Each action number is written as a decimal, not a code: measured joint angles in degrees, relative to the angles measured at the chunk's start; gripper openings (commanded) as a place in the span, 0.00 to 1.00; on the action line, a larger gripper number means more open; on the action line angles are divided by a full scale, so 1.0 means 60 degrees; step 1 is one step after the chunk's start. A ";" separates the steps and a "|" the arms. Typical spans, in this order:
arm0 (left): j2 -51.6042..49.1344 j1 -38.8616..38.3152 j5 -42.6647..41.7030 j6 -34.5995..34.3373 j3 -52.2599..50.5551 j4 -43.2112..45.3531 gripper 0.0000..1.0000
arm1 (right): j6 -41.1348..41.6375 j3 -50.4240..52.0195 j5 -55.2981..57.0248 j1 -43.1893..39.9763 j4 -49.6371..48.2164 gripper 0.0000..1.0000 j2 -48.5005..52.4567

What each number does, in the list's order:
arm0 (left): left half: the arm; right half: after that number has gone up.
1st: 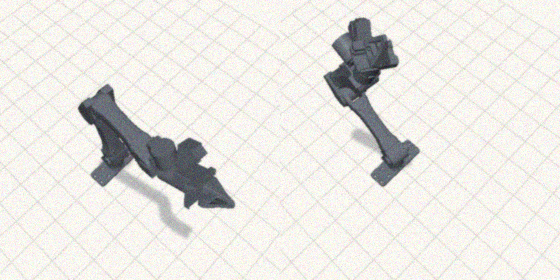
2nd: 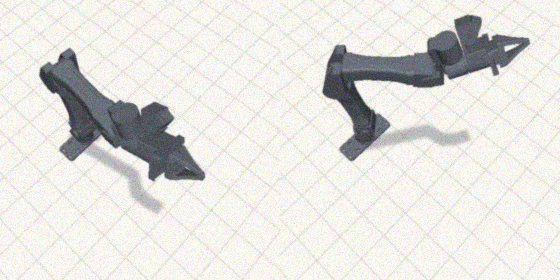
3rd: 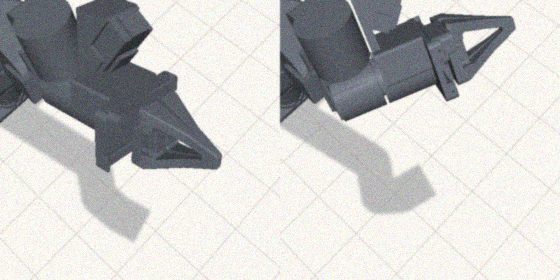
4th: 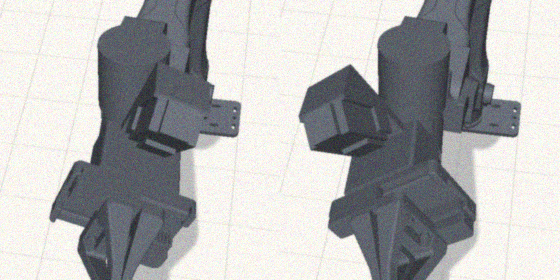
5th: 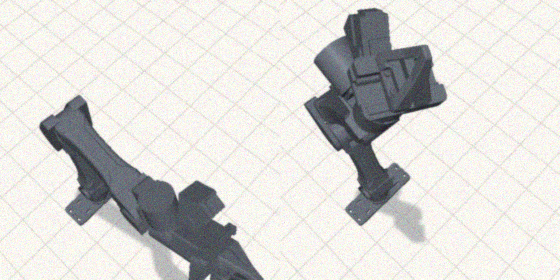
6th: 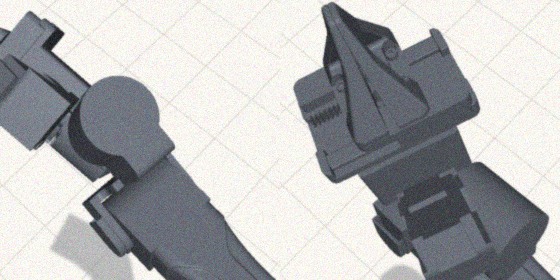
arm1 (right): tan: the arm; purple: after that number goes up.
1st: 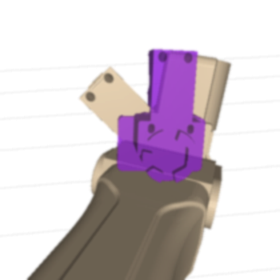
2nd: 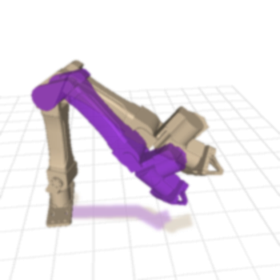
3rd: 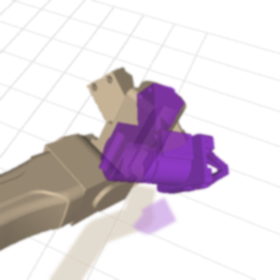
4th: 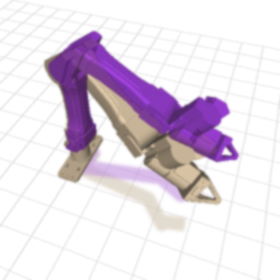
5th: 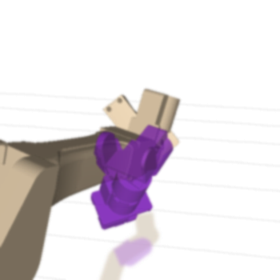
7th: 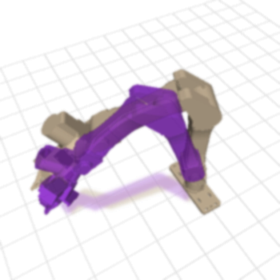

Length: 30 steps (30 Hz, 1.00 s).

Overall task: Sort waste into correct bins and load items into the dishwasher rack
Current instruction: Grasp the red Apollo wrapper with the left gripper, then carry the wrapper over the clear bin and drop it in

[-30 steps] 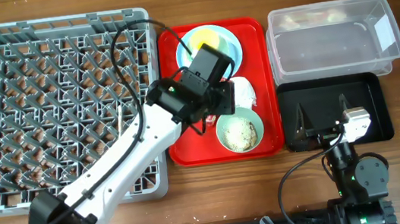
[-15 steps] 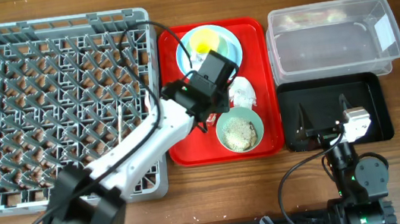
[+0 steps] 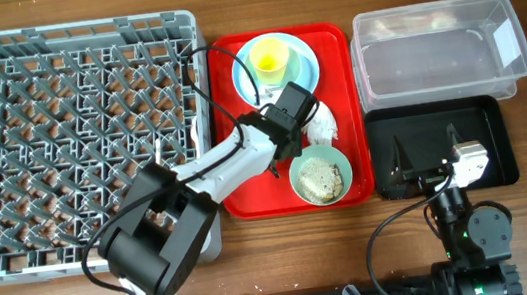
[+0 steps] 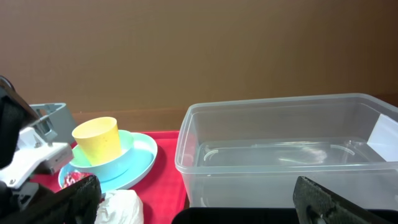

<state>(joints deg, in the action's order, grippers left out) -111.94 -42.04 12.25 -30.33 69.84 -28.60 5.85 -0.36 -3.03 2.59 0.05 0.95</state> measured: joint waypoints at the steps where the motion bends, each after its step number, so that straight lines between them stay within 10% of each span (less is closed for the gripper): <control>1: 0.0120 0.0000 0.0040 0.0000 0.0062 -0.0044 0.04 | 0.0004 0.0000 0.0000 0.0000 0.0000 1.00 0.0000; 8: 0.3293 0.0109 -0.1971 0.0368 0.2692 0.0678 0.04 | 0.0000 0.0000 0.0000 0.0000 0.0000 1.00 0.0000; 15: 0.0601 0.0444 -0.5209 0.0681 0.4852 0.1942 0.08 | 0.0004 0.0000 0.0000 0.0000 0.0000 1.00 0.0004; 19: -0.1239 0.0211 -0.5464 0.0659 0.4845 0.3289 0.31 | 0.0000 0.0000 0.0000 0.0000 0.0004 1.00 0.0000; 22: -0.1851 0.0120 -0.5716 0.0492 0.4841 0.3632 0.87 | 0.0000 0.0000 0.0000 0.0000 0.0004 1.00 0.0000; 30: -0.1883 0.0117 -0.6306 0.0433 0.4852 0.4098 1.00 | 0.0000 0.0000 0.0000 0.0000 0.0004 1.00 0.0000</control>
<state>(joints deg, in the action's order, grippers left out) -123.24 -41.34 -25.58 -27.73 98.96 -4.01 5.85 -0.36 -3.03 2.59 0.08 0.95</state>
